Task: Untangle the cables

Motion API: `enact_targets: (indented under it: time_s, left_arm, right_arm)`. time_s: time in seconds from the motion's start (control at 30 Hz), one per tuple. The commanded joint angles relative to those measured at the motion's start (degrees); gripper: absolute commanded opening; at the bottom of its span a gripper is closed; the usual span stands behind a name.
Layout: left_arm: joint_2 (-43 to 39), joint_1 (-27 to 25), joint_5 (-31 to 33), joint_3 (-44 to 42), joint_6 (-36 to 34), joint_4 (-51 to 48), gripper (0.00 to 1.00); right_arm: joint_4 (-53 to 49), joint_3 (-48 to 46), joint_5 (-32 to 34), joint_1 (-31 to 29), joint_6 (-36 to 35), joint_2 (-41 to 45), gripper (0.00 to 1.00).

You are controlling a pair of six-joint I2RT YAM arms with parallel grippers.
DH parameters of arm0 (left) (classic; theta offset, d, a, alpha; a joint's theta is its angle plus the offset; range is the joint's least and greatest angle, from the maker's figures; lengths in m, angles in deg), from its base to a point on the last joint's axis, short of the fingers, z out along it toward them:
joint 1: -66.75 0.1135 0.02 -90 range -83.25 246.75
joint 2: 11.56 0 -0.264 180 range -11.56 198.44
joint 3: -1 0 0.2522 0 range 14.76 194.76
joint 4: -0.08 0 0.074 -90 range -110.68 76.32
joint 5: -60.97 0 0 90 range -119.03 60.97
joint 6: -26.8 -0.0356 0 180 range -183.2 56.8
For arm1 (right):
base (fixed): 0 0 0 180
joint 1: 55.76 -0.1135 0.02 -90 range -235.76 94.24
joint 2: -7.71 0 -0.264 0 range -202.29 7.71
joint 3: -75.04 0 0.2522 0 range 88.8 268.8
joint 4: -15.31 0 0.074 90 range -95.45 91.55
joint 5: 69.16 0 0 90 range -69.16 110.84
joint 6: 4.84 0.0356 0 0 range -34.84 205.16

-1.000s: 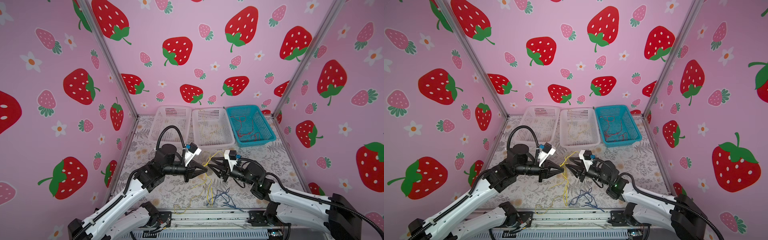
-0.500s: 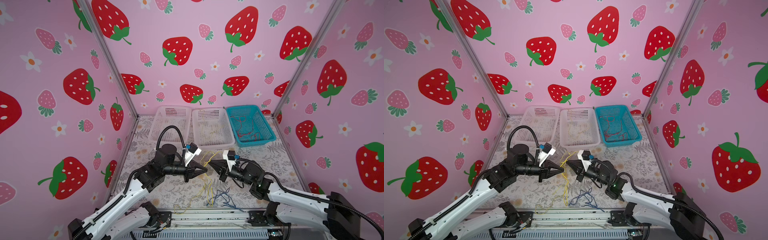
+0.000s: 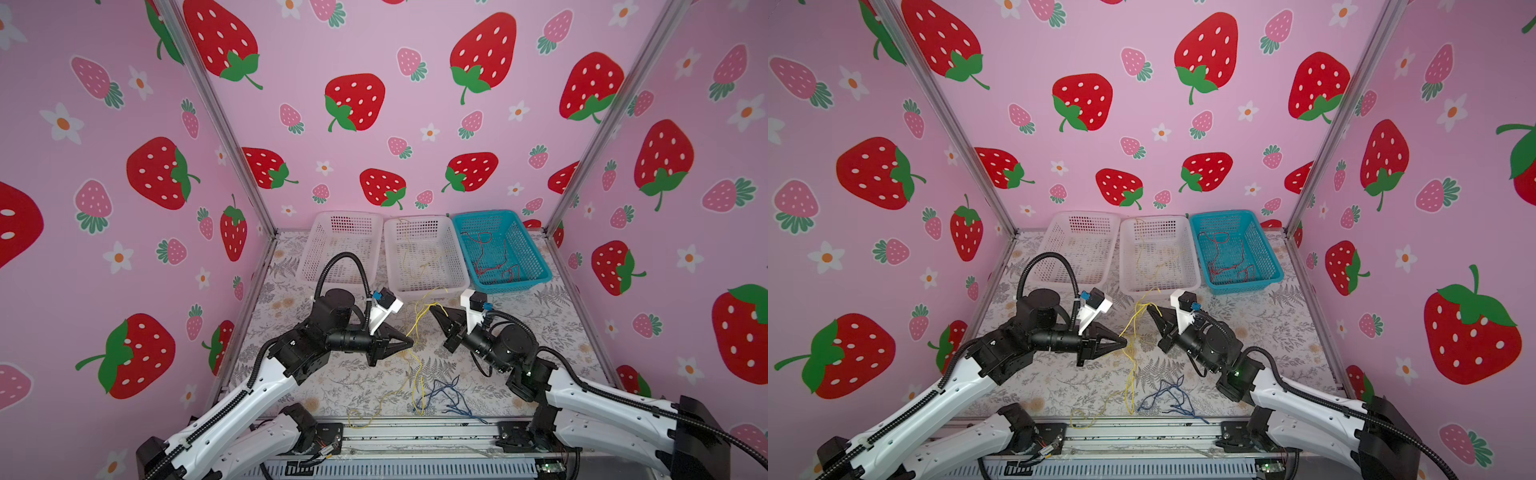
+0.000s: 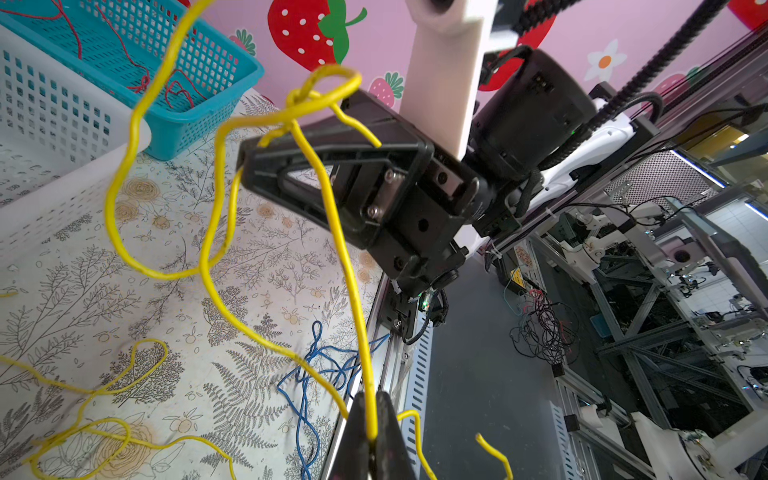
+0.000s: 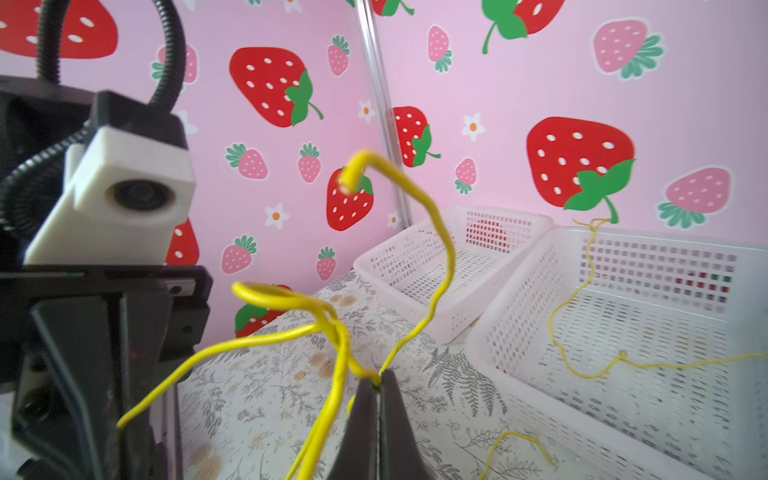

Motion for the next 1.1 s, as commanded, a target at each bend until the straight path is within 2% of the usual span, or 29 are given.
enact_targets:
  time_s: [0.0, 0.23, 0.4, 0.57, 0.7, 0.83, 0.93, 1.07]
  left_arm:
    - [-0.22, 0.18, -0.08, 1.00, -3.12, -5.21, 0.00]
    - [-1.26, 1.63, 5.54, 1.55, -4.62, -8.97, 0.00]
    - [-3.33, 3.12, 5.26, 0.86, -4.75, -9.34, 0.00]
    - [-1.67, 3.15, 5.44, 0.23, -4.90, -11.14, 0.00]
    - [-0.60, 3.13, 5.63, 1.10, -5.63, -12.75, 0.00]
    - [-1.91, 3.13, 11.23, 1.37, -6.40, -14.41, 0.00]
    - [-2.02, 3.47, 15.78, 1.27, -5.84, -15.26, 0.00]
    - [0.81, 3.43, 15.11, 1.94, -5.90, -16.25, 0.00]
  right_arm:
    - [-4.22, 1.74, 10.13, -0.11, 2.21, 3.08, 0.00]
    - [-7.09, -0.03, 13.53, 1.27, 4.09, 7.12, 0.00]
    - [-9.15, -1.29, 15.50, 2.32, 4.59, 10.52, 0.00]
    - [-9.96, -1.85, 14.88, 2.88, 6.85, 11.89, 0.00]
    - [-12.58, -1.08, 18.90, 3.12, 5.31, 12.65, 0.00]
    - [-17.40, 0.30, 21.33, 4.69, 4.35, 14.85, 0.00]
    - [-19.47, 0.47, 18.52, 5.48, 2.24, 16.96, 0.00]
    - [-17.37, -0.10, 6.57, 5.51, -1.79, 17.78, 0.00]
